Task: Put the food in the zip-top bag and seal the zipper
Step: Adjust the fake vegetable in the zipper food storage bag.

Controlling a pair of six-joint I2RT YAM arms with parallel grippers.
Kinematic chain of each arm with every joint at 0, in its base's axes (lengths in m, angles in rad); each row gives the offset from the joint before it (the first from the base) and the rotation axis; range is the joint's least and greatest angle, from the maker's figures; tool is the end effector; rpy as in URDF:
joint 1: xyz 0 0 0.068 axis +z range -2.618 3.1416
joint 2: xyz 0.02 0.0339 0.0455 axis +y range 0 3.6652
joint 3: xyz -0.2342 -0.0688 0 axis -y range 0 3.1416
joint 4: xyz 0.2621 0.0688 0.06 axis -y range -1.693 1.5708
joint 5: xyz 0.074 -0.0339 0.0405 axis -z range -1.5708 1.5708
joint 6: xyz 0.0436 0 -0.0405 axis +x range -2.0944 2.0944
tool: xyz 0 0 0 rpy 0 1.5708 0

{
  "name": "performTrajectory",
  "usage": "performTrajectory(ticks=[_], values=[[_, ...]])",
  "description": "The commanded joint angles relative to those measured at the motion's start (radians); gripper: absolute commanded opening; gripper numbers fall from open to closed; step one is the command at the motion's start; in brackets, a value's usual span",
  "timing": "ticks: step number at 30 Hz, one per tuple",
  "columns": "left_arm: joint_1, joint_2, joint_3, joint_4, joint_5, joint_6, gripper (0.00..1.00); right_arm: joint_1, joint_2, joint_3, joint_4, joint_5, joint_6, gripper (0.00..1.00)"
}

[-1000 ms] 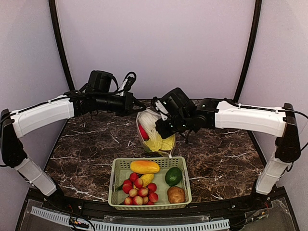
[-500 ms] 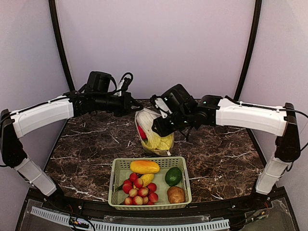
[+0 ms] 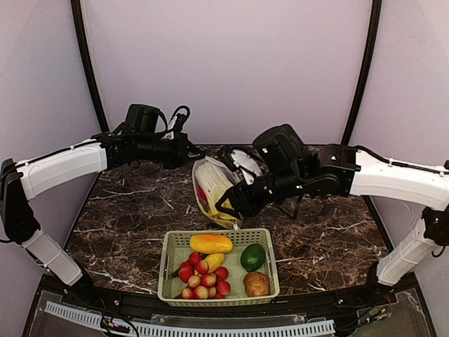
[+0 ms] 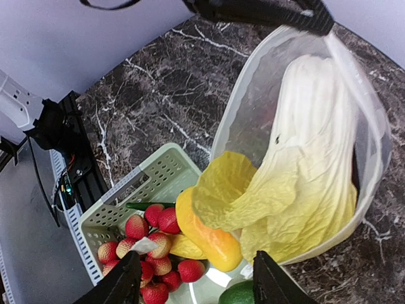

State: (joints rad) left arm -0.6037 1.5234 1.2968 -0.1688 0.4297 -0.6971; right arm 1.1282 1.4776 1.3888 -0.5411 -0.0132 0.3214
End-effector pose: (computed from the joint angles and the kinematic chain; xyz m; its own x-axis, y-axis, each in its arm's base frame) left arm 0.3047 -0.2322 0.3032 -0.7776 -0.1727 -0.6045 0.4348 0.5468 -0.7155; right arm 0.1535 0.3252 0.3139 -0.5262 -0.3728 -0.7642 -0.7819 0.5653 0.2626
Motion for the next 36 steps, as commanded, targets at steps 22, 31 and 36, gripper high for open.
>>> performTrajectory(ticks=[22,31,36], values=[[0.01,0.011,0.019,-0.024,-0.005,0.038,0.13,0.01,0.232,0.082,0.04,0.207,0.158,0.0],[0.009,-0.11,-0.047,-0.186,-0.153,0.135,0.83,-0.016,0.225,0.058,0.143,0.182,0.194,0.0],[-0.005,-0.226,-0.2,-0.184,-0.21,0.084,0.95,-0.021,0.242,0.067,0.152,0.189,0.19,0.0]])
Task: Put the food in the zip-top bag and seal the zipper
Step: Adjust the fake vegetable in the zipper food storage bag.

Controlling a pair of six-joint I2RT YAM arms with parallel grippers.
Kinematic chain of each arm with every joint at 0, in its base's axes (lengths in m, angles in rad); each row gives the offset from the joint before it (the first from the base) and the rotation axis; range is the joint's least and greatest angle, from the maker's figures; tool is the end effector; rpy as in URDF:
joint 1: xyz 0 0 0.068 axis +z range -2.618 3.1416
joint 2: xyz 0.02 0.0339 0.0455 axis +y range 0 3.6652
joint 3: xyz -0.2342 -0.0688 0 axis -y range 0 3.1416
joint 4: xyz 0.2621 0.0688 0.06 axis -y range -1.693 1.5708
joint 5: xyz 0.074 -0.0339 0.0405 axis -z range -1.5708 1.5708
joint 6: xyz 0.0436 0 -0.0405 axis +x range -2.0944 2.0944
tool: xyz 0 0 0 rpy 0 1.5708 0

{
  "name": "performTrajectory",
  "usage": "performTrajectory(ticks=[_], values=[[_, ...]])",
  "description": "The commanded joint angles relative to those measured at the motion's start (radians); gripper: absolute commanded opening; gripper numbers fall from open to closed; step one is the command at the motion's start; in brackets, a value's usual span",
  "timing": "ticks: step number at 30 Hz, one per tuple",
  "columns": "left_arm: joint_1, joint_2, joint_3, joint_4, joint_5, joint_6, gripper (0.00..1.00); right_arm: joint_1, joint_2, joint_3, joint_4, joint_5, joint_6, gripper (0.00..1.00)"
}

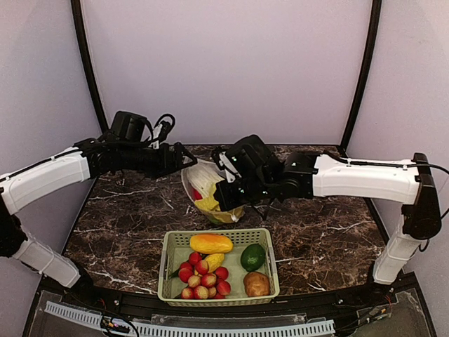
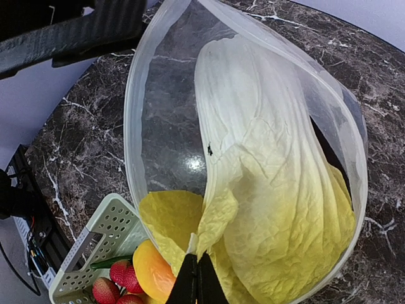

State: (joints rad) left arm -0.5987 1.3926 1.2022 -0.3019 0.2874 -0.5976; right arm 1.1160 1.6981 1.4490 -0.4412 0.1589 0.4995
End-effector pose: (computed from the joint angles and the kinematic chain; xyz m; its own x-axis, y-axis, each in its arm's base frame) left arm 0.2816 -0.2070 0.2986 -0.7430 -0.1463 -0.6531 0.3977 0.6884 -0.6066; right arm 0.1858 0.3642 0.2648 -0.6448 -0.2419 -0.7251 -0.5976 0.7510 0.2809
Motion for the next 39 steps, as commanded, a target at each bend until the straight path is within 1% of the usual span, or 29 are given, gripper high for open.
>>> performTrajectory(ticks=[1,5,7,9,10,11,12,17,20,21,24,25,26,27,31,35,39], values=[[-0.022,-0.113,-0.121,-0.051,-0.074,-0.029,0.95,-0.011,0.025,0.01,0.053,0.018,0.01,0.0],[-0.049,-0.164,-0.205,-0.054,-0.107,-0.083,0.97,-0.013,0.036,0.023,0.052,0.015,0.008,0.0],[-0.056,-0.194,-0.267,-0.004,-0.091,-0.134,0.94,-0.013,0.039,0.028,0.053,0.017,0.009,0.0],[-0.07,-0.215,-0.336,0.086,-0.061,-0.193,0.86,-0.015,0.042,0.03,0.054,0.02,0.008,0.0],[-0.075,-0.217,-0.37,0.144,-0.051,-0.209,0.79,-0.015,0.044,0.032,0.054,0.02,0.008,0.0],[-0.09,-0.214,-0.379,0.162,-0.036,-0.234,0.75,-0.015,0.046,0.035,0.052,0.02,0.006,0.0],[-0.106,-0.208,-0.386,0.178,-0.033,-0.242,0.67,-0.016,0.049,0.036,0.052,0.018,0.005,0.0],[-0.134,-0.171,-0.393,0.213,-0.035,-0.267,0.45,-0.017,0.057,0.046,0.052,0.018,0.002,0.0],[-0.135,-0.168,-0.41,0.244,-0.036,-0.287,0.37,-0.018,0.057,0.047,0.052,0.02,0.0,0.0],[-0.136,-0.169,-0.416,0.254,-0.036,-0.29,0.32,-0.019,0.057,0.047,0.052,0.02,-0.002,0.0],[-0.136,-0.17,-0.416,0.261,-0.034,-0.295,0.21,-0.018,0.058,0.049,0.052,0.019,-0.008,0.0],[-0.136,-0.17,-0.414,0.262,-0.032,-0.295,0.16,-0.018,0.061,0.052,0.049,0.016,-0.014,0.0],[-0.136,-0.171,-0.412,0.263,-0.028,-0.294,0.13,-0.018,0.065,0.058,0.045,0.012,-0.02,0.0],[-0.135,-0.172,-0.407,0.269,-0.026,-0.293,0.09,-0.018,0.072,0.066,0.038,0.009,-0.026,0.0],[-0.135,-0.17,-0.385,0.285,-0.013,-0.276,0.01,-0.021,0.107,0.096,-0.002,0.008,-0.029,0.0],[-0.136,-0.164,-0.353,0.297,0.024,-0.26,0.01,-0.036,0.14,0.112,-0.035,0.007,-0.019,0.0],[-0.136,-0.174,-0.329,0.346,0.057,-0.265,0.01,-0.049,0.173,0.123,-0.072,0.019,-0.021,0.0]])
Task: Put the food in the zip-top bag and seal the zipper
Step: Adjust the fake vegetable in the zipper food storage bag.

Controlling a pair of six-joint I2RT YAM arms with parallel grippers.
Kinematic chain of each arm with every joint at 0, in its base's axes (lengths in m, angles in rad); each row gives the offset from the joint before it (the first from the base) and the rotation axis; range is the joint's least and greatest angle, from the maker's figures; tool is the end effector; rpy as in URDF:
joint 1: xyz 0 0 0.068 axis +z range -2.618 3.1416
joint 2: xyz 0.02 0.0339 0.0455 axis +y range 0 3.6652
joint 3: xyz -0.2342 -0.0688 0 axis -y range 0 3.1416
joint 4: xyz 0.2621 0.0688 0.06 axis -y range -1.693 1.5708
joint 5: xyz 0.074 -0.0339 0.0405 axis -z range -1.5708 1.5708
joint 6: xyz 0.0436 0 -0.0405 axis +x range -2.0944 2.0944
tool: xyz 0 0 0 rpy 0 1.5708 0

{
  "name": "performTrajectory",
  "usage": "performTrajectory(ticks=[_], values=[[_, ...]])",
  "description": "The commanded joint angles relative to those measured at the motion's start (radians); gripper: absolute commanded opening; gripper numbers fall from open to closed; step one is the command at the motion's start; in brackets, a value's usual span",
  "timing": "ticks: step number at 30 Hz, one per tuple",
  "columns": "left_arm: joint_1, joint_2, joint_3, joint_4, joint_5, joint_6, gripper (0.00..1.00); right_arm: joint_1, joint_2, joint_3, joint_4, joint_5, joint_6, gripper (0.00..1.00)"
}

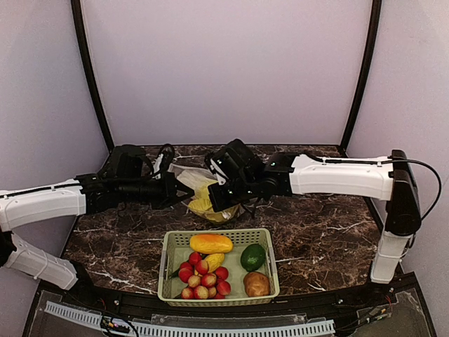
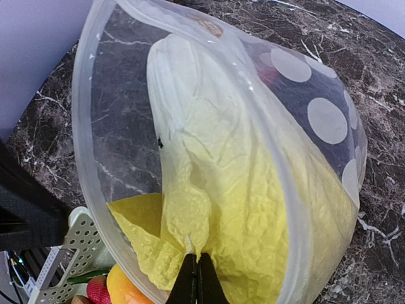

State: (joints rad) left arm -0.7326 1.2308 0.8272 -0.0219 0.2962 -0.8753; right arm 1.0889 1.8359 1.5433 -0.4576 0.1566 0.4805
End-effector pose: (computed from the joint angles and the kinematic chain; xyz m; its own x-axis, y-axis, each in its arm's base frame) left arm 0.2234 -0.2181 0.2388 -0.8395 -0.2325 -0.4911 0.3009 0.5536 -0.7765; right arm 0.2078 0.3825 0.2416 -0.6603 -0.2774 -0.6979 -0.5832 0.7749 0.2438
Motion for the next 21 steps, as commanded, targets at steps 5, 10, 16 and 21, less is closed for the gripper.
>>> performTrajectory(ticks=[5,10,16,21], values=[[-0.002,-0.032,0.069,0.067,0.041,0.015,0.01,-0.03,0.041,0.026,-0.064,0.013,-0.003,0.0],[-0.002,-0.029,0.071,-0.001,0.022,0.034,0.07,-0.033,0.012,0.057,-0.07,0.029,-0.027,0.0],[-0.001,-0.101,-0.017,-0.107,-0.069,0.014,0.34,-0.043,0.007,0.057,-0.074,0.031,-0.037,0.0],[0.0,-0.124,-0.088,-0.088,-0.097,-0.024,0.52,-0.043,0.014,0.056,-0.073,0.024,-0.035,0.0]])
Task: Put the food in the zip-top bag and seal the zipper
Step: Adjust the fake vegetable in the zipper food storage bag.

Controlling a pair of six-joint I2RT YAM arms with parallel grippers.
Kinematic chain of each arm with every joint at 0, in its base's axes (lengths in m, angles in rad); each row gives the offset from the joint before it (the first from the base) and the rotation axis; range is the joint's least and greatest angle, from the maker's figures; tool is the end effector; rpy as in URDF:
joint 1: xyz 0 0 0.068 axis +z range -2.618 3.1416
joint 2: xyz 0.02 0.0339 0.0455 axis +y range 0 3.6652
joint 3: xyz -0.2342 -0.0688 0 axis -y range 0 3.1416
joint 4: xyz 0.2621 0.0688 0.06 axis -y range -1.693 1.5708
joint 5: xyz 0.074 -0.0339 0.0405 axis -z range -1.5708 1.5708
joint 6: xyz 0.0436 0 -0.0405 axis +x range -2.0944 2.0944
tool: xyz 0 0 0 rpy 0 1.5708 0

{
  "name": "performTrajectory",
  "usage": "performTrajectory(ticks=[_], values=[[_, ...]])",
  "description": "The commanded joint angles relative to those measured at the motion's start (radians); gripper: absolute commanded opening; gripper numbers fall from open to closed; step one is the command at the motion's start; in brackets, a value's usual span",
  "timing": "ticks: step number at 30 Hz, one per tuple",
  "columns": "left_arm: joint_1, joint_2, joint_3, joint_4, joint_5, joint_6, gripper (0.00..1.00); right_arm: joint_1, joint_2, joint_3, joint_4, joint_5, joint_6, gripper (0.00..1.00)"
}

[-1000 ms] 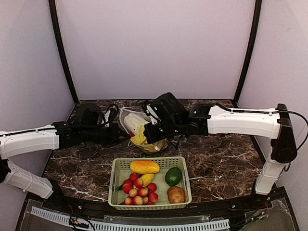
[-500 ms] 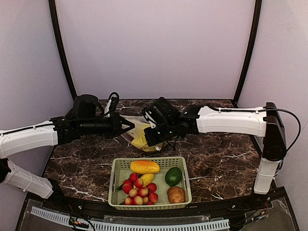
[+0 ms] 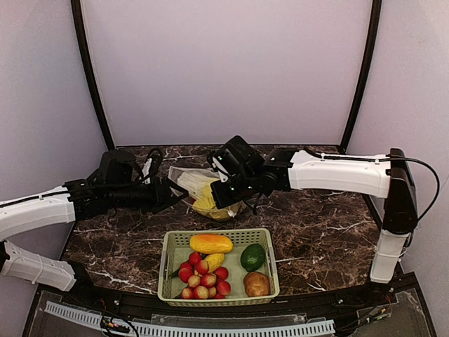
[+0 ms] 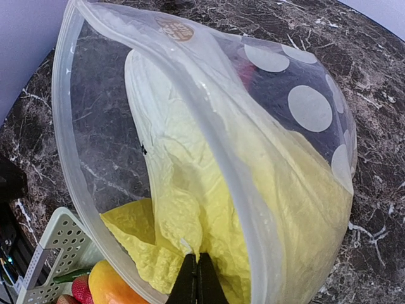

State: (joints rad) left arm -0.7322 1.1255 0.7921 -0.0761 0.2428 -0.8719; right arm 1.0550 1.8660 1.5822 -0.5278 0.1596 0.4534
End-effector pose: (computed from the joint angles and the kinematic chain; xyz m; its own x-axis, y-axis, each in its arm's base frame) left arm 0.2110 -0.2038 0.2495 -0.8128 -0.2685 -0.5169 0.2963 0.5734 -0.7638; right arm 0.2216 0.3768 0.2369 -0.6742 -0.3123 -0.6693 -0.5668 0.7997 0.1979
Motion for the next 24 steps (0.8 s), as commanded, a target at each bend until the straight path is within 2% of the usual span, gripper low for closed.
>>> performTrajectory(ticks=[1,6,11,17,21,24], values=[[0.001,-0.012,-0.063,-0.027,-0.042,-0.03,0.54,-0.009,-0.016,0.019,-0.001,0.018,-0.007,0.0],[0.012,0.07,-0.081,0.062,0.001,-0.066,0.65,-0.009,-0.017,0.019,-0.001,0.015,-0.009,0.0],[0.016,0.139,-0.049,0.133,0.009,-0.072,0.67,-0.009,-0.023,0.011,-0.001,0.012,-0.006,0.0],[0.022,0.187,-0.035,0.138,-0.018,-0.068,0.56,-0.009,-0.03,0.0,0.007,0.003,-0.005,0.0],[0.024,0.186,-0.033,0.128,-0.044,-0.062,0.45,-0.01,-0.033,-0.007,0.009,0.001,-0.004,0.0],[0.026,0.188,-0.026,0.118,-0.05,-0.054,0.33,-0.009,-0.034,-0.011,0.013,0.001,-0.005,0.0]])
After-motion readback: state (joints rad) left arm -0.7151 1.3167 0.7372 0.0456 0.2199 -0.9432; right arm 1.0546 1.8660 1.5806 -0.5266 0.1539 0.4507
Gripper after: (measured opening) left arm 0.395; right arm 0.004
